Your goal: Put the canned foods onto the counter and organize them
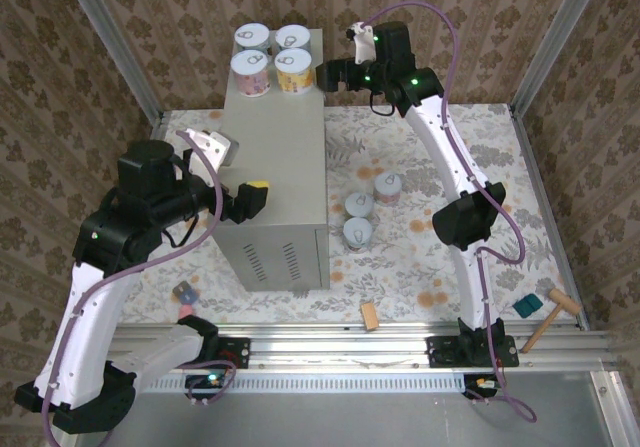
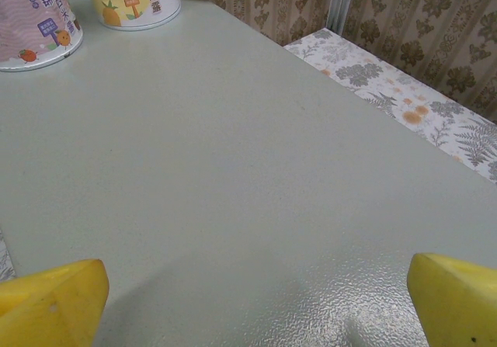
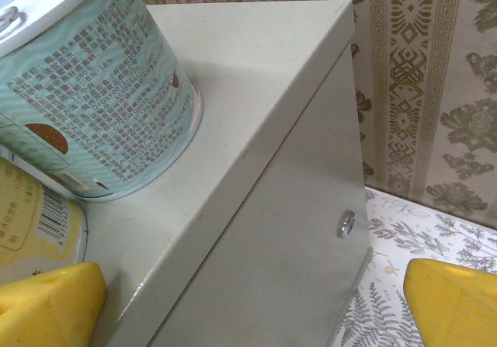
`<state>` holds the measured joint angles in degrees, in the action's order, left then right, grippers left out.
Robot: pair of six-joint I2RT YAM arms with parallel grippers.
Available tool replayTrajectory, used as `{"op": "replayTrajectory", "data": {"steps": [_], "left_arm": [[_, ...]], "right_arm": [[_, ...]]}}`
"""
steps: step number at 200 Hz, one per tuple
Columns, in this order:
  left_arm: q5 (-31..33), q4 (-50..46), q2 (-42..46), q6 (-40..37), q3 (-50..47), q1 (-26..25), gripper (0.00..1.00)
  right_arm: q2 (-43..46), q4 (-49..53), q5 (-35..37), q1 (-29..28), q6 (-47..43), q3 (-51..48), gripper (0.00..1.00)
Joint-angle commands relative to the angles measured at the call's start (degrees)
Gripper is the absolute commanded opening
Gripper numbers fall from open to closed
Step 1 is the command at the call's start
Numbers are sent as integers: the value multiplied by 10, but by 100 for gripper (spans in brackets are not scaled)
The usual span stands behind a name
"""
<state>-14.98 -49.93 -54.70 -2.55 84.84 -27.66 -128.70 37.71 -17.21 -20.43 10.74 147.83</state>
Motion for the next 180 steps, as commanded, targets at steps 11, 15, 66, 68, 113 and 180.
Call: {"op": "replayTrajectory", "data": {"steps": [11, 15, 66, 68, 113, 180], "left_arm": [[6, -5, 1, 9, 18, 0, 100], [6, -5, 1, 9, 18, 0, 100], [7, -7, 3, 9, 19, -1, 100], [7, -8, 3, 9, 19, 0, 100], [7, -8, 3, 9, 18, -1, 100], [7, -7, 2, 10, 19, -1, 100]], "right_arm": [[-16, 13, -17, -6, 2, 15, 100], [-17, 14, -17, -7, 2, 15, 100], [-17, 14, -14, -9, 1, 15, 100], [-17, 13, -14, -10, 0, 15, 100], [-18, 22, 15, -18, -18, 16, 100], [-17, 38, 63, -35, -50, 16, 100]]}}
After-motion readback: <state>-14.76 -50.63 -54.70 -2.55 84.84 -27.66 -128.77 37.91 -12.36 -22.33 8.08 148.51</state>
